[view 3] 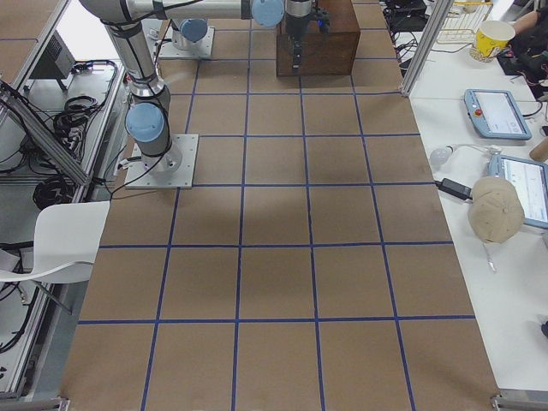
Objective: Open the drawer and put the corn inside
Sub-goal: 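Pull the drawer outward from the cabinet with the left gripper, then release the handle and move the left gripper over the yellow corn, then lower the left gripper and grasp the yellow corn cob, then lift the corn and carry it over the open drawer with the left gripper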
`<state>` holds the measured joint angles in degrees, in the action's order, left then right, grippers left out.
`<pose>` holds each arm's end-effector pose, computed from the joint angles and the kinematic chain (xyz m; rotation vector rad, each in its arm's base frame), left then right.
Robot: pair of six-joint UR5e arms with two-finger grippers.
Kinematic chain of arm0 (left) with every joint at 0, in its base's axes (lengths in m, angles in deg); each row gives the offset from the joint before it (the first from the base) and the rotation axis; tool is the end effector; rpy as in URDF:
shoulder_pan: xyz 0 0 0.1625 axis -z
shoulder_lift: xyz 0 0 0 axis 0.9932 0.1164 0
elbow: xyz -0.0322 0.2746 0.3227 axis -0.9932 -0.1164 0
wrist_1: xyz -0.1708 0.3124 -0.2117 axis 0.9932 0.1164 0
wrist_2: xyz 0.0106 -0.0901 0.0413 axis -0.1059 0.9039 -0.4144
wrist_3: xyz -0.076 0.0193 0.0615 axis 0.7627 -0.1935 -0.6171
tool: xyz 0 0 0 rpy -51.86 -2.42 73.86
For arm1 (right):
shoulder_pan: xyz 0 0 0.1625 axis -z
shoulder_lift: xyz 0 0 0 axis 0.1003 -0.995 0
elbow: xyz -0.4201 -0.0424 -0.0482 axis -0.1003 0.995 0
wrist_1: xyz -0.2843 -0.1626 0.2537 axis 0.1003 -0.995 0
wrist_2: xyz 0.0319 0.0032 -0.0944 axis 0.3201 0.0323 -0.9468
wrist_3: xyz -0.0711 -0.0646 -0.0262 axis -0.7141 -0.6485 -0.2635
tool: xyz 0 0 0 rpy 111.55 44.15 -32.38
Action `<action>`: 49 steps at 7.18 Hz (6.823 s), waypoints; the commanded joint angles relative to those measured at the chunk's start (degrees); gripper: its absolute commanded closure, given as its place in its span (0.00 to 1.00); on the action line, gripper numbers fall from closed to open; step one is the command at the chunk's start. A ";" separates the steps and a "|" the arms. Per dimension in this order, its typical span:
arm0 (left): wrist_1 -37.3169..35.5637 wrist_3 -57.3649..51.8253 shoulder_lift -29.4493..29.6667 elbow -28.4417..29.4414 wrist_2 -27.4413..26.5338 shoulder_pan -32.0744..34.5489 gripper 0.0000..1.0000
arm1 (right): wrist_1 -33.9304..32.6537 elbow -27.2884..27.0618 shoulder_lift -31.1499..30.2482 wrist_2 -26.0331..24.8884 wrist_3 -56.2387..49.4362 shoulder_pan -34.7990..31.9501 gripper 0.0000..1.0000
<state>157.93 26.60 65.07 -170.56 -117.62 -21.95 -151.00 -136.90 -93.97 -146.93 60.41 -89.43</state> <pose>0.1576 -0.6209 0.2855 0.0319 -2.8354 -0.0182 0.1754 -0.4953 0.4683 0.0553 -3.1065 -0.0150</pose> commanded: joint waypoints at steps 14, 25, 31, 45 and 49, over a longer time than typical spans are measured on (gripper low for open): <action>0.69 -3.51 -1.89 1.55 -4.78 -7.31 0.00 | 0.00 0.00 0.00 0.00 0.00 0.00 0.00; -10.88 -5.67 5.74 2.35 -11.20 -12.68 0.00 | 0.00 0.00 0.00 0.00 0.00 0.00 0.00; -11.17 8.32 10.31 2.17 -12.78 -14.96 0.00 | 0.00 0.00 0.00 0.00 0.00 -0.09 0.00; -10.85 5.79 7.26 3.13 -12.78 -11.90 1.00 | 0.00 0.00 0.00 0.00 0.00 -0.09 0.00; -0.29 0.64 -3.19 3.31 -12.69 -8.29 1.00 | 0.00 0.00 0.00 0.00 0.00 -0.09 0.00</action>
<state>154.77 30.40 65.05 -167.36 -130.15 -31.71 -151.00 -136.90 -93.96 -146.93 60.41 -89.45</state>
